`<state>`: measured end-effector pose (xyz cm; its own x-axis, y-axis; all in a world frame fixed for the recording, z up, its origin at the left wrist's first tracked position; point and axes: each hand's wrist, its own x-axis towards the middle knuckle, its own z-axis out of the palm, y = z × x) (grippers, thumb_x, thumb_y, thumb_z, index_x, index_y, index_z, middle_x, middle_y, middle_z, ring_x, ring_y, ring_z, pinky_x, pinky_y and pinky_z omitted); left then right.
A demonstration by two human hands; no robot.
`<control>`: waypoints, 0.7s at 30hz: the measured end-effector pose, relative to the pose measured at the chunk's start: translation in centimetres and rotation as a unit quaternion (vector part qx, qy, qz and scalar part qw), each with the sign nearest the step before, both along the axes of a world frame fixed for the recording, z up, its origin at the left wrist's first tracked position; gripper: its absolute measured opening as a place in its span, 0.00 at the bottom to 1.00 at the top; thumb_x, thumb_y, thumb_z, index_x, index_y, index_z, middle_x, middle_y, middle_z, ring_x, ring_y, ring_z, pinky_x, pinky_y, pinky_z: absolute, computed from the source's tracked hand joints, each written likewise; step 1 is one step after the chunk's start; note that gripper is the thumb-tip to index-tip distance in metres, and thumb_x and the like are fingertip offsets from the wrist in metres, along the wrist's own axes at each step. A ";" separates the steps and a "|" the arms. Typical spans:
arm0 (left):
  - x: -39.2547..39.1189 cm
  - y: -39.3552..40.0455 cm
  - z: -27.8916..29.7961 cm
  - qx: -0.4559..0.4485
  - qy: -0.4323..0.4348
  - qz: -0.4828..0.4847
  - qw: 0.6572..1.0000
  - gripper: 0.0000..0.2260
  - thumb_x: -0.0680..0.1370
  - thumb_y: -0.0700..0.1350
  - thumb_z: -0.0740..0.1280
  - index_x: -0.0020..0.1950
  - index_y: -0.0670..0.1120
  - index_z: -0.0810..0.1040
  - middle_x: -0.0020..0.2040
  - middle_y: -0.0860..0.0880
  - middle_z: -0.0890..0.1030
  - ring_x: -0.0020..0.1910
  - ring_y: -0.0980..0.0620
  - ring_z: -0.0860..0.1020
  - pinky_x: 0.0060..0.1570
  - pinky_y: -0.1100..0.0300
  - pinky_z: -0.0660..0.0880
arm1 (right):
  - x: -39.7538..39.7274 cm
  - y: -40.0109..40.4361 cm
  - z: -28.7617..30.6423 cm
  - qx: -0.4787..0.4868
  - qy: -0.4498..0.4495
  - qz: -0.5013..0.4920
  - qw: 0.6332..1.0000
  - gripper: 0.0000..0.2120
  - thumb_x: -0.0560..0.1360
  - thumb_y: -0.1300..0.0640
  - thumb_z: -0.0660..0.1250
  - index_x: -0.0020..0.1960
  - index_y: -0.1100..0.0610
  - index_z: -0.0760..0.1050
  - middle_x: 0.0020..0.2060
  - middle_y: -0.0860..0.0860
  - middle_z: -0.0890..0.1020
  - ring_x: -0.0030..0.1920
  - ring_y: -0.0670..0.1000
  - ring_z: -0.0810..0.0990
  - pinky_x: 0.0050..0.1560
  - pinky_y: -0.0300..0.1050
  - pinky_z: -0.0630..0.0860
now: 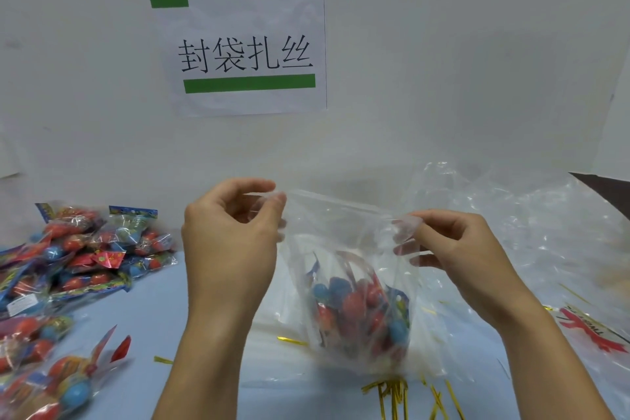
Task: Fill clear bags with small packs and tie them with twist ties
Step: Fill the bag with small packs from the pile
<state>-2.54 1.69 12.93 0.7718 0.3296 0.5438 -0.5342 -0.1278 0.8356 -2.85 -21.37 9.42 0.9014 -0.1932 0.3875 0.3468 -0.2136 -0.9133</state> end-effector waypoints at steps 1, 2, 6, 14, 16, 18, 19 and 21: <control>0.0 -0.1 0.0 -0.023 0.001 -0.024 0.999 0.05 0.76 0.39 0.72 0.47 0.48 0.83 0.36 0.50 0.85 0.34 0.53 0.84 0.32 0.67 0.77 | 0.0 0.0 0.0 0.000 0.002 0.003 1.000 0.09 0.79 0.57 0.69 0.43 0.54 0.87 0.39 0.53 0.87 0.41 0.54 0.87 0.40 0.44 0.80; -0.1 -0.2 0.1 -0.045 0.004 -0.051 0.998 0.06 0.76 0.37 0.72 0.48 0.48 0.83 0.36 0.49 0.85 0.35 0.52 0.84 0.34 0.66 0.78 | 0.0 0.0 0.0 0.002 0.004 0.004 1.000 0.10 0.79 0.57 0.68 0.43 0.53 0.87 0.39 0.53 0.87 0.41 0.54 0.87 0.39 0.43 0.80; -0.1 0.5 -0.1 -0.095 0.012 -0.173 0.980 0.12 0.72 0.34 0.74 0.52 0.47 0.83 0.44 0.46 0.86 0.47 0.47 0.85 0.49 0.60 0.80 | -0.2 0.1 0.1 0.016 0.009 0.001 1.000 0.12 0.80 0.60 0.67 0.42 0.55 0.86 0.38 0.54 0.86 0.40 0.55 0.87 0.36 0.41 0.81; 0.1 1.6 -0.8 0.048 0.081 -0.217 0.972 0.05 0.70 0.45 0.73 0.42 0.56 0.85 0.46 0.53 0.85 0.47 0.52 0.82 0.43 0.59 0.78 | -0.3 -0.5 0.4 -0.016 -0.009 0.015 1.000 0.09 0.75 0.60 0.71 0.53 0.49 0.85 0.47 0.51 0.86 0.50 0.52 0.86 0.50 0.48 0.81; 0.2 0.5 -0.8 0.055 0.099 -0.162 0.980 0.14 0.76 0.37 0.70 0.37 0.54 0.84 0.41 0.52 0.83 0.41 0.54 0.81 0.39 0.61 0.78 | -1.1 -0.9 1.7 -0.054 -0.051 0.023 0.997 0.22 0.67 0.60 0.66 0.56 0.42 0.83 0.54 0.48 0.84 0.57 0.49 0.82 0.56 0.47 0.77; 0.1 -0.4 -0.6 0.038 0.110 -0.162 0.980 0.14 0.77 0.36 0.67 0.37 0.52 0.84 0.39 0.50 0.83 0.37 0.55 0.81 0.36 0.61 0.79 | -2.3 -1.0 3.7 -0.064 -0.144 0.021 0.987 0.26 0.63 0.60 0.63 0.55 0.40 0.83 0.56 0.47 0.84 0.61 0.50 0.79 0.59 0.49 0.74; -0.1 -0.8 -0.5 0.038 0.110 -0.174 0.978 0.12 0.77 0.37 0.68 0.37 0.51 0.84 0.38 0.50 0.83 0.36 0.55 0.81 0.35 0.62 0.79 | -3.0 -0.9 4.7 -0.064 -0.189 0.024 0.980 0.24 0.63 0.59 0.63 0.54 0.41 0.84 0.55 0.47 0.85 0.60 0.51 0.80 0.60 0.48 0.73; -0.3 -1.3 -0.3 0.054 0.111 -0.194 0.973 0.09 0.77 0.41 0.70 0.39 0.51 0.84 0.38 0.50 0.83 0.35 0.55 0.81 0.35 0.62 0.79 | -4.1 0.2 6.5 -0.072 -0.235 0.048 0.968 0.19 0.66 0.59 0.62 0.49 0.47 0.86 0.50 0.49 0.87 0.56 0.50 0.83 0.56 0.38 0.75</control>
